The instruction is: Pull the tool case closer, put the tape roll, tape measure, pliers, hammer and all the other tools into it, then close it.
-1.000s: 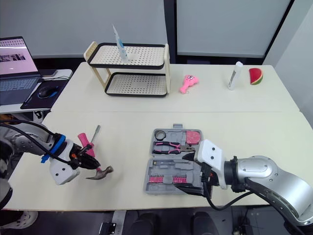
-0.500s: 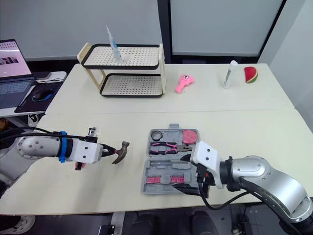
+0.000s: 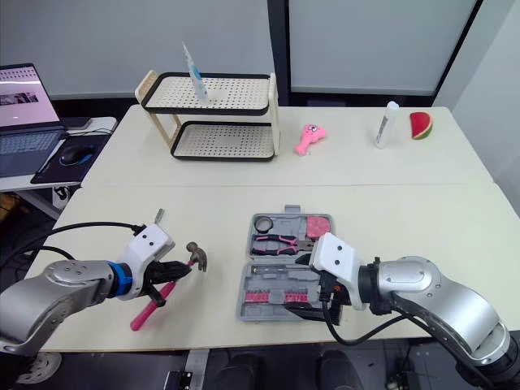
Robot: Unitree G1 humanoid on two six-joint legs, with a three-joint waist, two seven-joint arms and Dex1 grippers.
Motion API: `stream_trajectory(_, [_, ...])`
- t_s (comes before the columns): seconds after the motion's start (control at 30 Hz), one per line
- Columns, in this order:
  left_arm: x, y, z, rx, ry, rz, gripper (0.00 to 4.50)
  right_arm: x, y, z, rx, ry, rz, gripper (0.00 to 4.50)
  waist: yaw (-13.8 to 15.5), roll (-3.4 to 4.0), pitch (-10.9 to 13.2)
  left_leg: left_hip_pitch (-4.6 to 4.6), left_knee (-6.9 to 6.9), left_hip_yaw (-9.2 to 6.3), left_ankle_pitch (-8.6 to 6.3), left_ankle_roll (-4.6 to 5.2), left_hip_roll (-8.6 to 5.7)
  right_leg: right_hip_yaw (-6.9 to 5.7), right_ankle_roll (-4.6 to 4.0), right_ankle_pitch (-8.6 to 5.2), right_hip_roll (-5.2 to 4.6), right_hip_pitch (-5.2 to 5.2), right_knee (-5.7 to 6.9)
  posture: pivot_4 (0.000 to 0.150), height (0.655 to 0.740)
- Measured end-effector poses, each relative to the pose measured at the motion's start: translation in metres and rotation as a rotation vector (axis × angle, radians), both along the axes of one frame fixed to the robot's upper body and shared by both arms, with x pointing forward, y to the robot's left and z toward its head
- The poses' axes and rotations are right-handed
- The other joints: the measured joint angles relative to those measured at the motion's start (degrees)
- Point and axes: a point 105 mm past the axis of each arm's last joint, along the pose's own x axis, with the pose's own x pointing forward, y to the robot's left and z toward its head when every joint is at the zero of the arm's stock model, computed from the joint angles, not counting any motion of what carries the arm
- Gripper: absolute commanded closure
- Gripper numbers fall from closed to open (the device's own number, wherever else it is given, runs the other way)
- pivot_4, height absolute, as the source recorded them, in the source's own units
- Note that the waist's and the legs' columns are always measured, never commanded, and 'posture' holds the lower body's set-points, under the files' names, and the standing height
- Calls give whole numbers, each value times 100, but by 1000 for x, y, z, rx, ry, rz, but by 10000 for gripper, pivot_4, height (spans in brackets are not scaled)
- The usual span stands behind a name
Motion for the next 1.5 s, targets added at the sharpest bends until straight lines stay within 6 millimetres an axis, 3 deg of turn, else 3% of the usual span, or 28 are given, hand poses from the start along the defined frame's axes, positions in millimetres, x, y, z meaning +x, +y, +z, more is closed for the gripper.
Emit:
stream_trajectory(0.33, [37, -24, -7, -26, -116, 258, 44799, 13, 3, -4, -32, -32, -28, 0, 49, -8, -6, -8, 29, 1, 11, -19, -4, 0, -1, 0, -5, 3, 4, 1500, 7356])
stream_trajectory(0.6, [52, -25, -27, -1, -103, 334, 44799, 17, 1, -7, -49, -38, -41, 0, 48, -8, -6, -10, 33, 0, 12, -22, -5, 1, -1, 0, -6, 2, 5, 1500, 7356])
stream_trajectory(0.83, [61, -29, -28, -14, -140, 342, 44799, 20, 2, -7, -50, -71, -48, 0, 63, -8, -7, -10, 37, -1, 13, -23, -9, 0, -1, 1, -10, 5, 5, 1500, 7356])
stream_trajectory(1.07, [57, -30, -33, -99, -123, 356, 21942, 23, 2, -7, -54, -97, -63, 0, 54, -8, -8, -10, 39, -1, 13, -24, -7, 0, -1, 0, -10, 5, 5, 1500, 7356])
stream_trajectory(1.3, [37, -15, -6, -155, -222, 315, 127, 24, 0, -6, -47, -100, -74, 0, 52, -7, -8, -9, 37, -2, 12, -25, -7, 3, -1, 1, -12, 4, 3, 1500, 7356])
stream_trajectory(1.5, [26, -27, -1, -257, -310, 205, 127, 25, 2, -3, -22, -116, -79, 0, 73, -7, -9, -9, 37, -2, 11, -24, -10, 1, -1, 1, -24, 10, 0, 1500, 7356])
